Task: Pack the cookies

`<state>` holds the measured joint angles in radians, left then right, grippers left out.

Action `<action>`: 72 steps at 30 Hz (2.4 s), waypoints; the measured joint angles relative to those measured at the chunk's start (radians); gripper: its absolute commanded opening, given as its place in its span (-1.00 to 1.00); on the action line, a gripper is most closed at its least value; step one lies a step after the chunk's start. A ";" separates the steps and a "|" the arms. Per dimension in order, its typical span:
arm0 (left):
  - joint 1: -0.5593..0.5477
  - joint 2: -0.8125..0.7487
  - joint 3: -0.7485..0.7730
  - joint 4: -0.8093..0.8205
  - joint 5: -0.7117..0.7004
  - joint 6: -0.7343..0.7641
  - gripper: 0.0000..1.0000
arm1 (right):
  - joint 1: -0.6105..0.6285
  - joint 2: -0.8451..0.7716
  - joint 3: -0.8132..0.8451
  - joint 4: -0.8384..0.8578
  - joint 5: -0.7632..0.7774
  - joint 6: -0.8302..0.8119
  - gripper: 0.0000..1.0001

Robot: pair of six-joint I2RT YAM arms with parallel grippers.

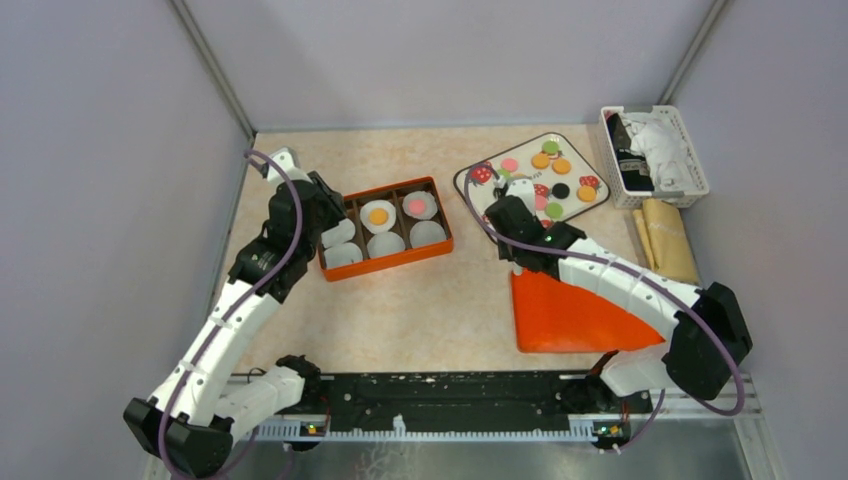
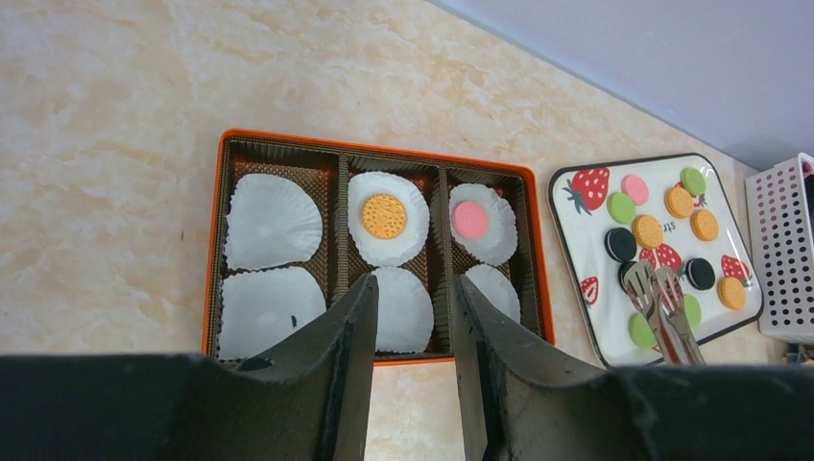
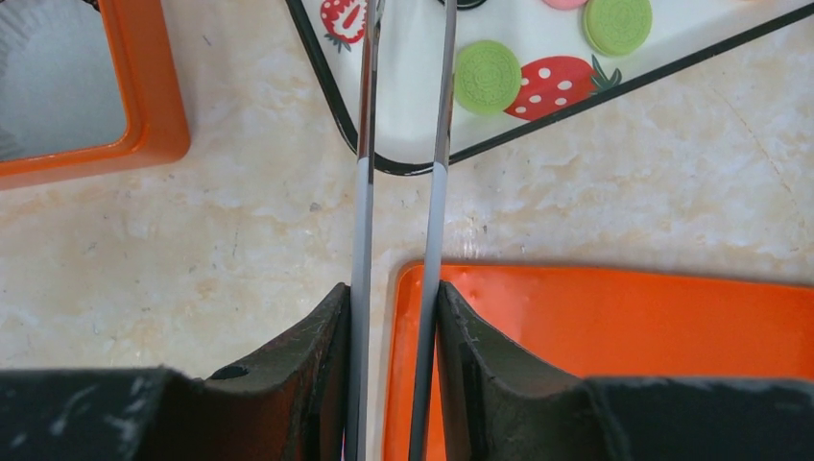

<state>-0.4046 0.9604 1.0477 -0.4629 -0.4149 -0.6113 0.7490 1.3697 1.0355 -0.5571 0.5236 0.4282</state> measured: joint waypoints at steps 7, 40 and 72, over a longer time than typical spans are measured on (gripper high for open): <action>0.000 0.000 -0.006 0.000 0.015 -0.008 -0.19 | -0.013 -0.019 -0.048 -0.017 -0.005 0.030 -0.47; 0.000 0.000 -0.023 0.008 0.018 -0.010 -0.18 | -0.129 0.122 -0.038 0.054 -0.060 0.034 -0.54; 0.506 0.163 0.063 0.003 0.286 -0.051 -0.32 | 0.201 0.126 0.322 -0.030 -0.184 -0.049 -1.00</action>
<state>0.1013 1.1229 1.1103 -0.4603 -0.1287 -0.6621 0.9501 1.4952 1.3575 -0.5869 0.3393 0.3794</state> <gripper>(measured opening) 0.358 0.362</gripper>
